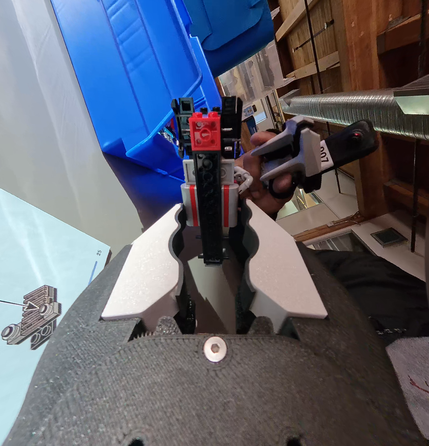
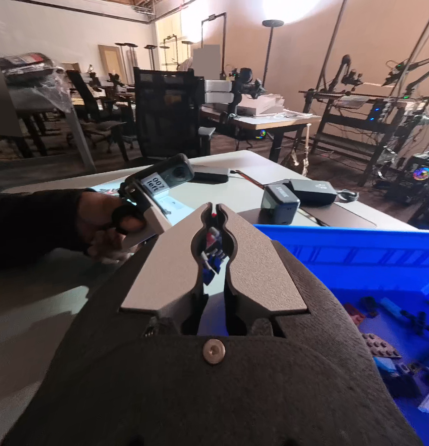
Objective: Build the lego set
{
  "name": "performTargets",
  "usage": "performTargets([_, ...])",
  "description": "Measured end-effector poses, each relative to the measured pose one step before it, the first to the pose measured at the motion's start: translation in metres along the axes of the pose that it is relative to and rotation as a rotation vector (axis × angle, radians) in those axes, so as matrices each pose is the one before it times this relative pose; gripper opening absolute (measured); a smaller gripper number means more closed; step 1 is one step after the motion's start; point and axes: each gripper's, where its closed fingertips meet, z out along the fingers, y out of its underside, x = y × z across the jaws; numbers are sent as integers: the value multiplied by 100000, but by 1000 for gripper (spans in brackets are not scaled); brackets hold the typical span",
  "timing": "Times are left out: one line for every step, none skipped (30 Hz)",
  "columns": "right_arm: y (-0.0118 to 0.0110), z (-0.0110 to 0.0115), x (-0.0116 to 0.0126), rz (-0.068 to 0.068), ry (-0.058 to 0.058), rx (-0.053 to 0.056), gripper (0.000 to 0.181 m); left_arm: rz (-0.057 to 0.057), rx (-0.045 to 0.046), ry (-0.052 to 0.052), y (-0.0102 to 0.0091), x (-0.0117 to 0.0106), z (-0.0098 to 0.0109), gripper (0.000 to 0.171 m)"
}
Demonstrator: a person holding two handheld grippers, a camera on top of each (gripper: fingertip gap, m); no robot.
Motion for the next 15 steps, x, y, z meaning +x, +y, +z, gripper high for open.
performTargets([348,-165,-164,1366,-2071,-421,7,-5,-406,-48,71,-30,31,47])
performTargets([426,-123,-99,1300,-1633,-819,9,138,-456,214,70,60,23,47])
performTargets([468,-95,9,903,-792,-1018,11,414,-629,185,88,124,8,47])
performTargets([429,-67,-10,744,-675,-910,14,642,-788,16,106,106,27,47])
performTargets([276,-52,-132,935,-1112,-685,16,589,-540,-136,67,97,8,47])
performTargets([24,-83,-312,743,-1633,-44,18,304,-292,-14,34,89,15,47])
performTargets([11,-76,-274,1050,-983,-94,20,51,-434,200,74,92,22,47])
performTargets([111,-22,-260,1258,-735,-665,21,-54,-674,277,123,86,29,47])
performTargets([234,44,-244,872,-517,-1493,21,-159,-594,110,104,43,24,47])
performTargets([326,67,-111,188,556,-2207,22,-182,-309,15,54,1,24,47])
performTargets([239,59,40,-988,1650,-2168,22,-276,-287,87,60,-12,19,47])
performTargets([159,46,54,-1888,1615,-1822,22,-478,-203,222,52,-35,6,47])
performTargets([201,36,74,-1581,1342,-2143,22,-614,-60,321,29,-36,13,47])
performTargets([253,44,1,-73,450,-2220,23,-635,-144,382,52,-20,11,47])
performTargets([258,50,-54,880,-388,-1972,23,-474,-334,341,71,6,21,47])
